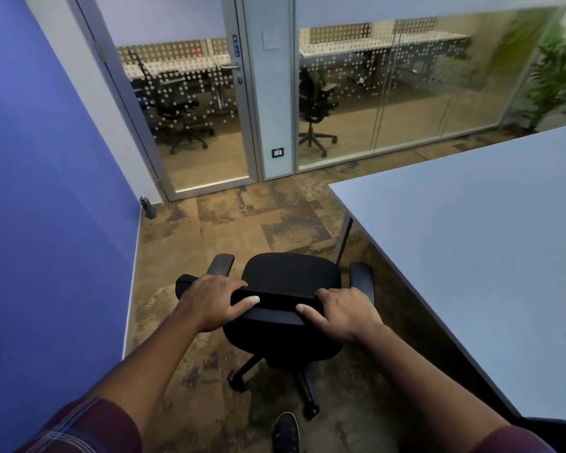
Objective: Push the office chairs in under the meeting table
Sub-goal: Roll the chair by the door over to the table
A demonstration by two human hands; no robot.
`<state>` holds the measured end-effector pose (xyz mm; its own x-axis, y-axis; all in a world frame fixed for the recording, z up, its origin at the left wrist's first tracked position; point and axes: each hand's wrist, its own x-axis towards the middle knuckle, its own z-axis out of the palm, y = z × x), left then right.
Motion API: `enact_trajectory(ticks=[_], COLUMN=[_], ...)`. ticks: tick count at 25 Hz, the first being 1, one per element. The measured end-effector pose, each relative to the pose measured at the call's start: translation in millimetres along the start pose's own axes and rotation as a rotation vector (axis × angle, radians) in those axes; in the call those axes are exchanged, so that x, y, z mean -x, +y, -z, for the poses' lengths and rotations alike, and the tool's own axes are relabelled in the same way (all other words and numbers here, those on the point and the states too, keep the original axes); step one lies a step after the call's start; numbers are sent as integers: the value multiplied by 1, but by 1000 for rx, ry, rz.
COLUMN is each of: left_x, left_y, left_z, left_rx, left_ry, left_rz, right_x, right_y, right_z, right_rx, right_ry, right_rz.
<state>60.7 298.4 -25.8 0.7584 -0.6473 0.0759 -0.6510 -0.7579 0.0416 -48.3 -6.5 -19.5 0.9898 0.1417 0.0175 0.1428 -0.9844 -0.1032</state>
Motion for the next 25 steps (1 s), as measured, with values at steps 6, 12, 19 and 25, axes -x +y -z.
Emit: enact_trajectory(ticks=[6,12,19,25], left_x=[0,-22,-83,-144], left_y=[33,40,58,63], left_z=[9,-2,-2,-3], left_rx=[73,55,94,117], left_ry=[-18,-80,-90,-92], left_rz=[-105,-165,-343,-480], right_x=[58,91,104,90], right_y=[0,-4,7,13], right_z=[5,6,8,14], right_rx=[-36,-40,-68,-58], right_ry=[61,95,169,197], right_rz=[-96,-236,-438,-568])
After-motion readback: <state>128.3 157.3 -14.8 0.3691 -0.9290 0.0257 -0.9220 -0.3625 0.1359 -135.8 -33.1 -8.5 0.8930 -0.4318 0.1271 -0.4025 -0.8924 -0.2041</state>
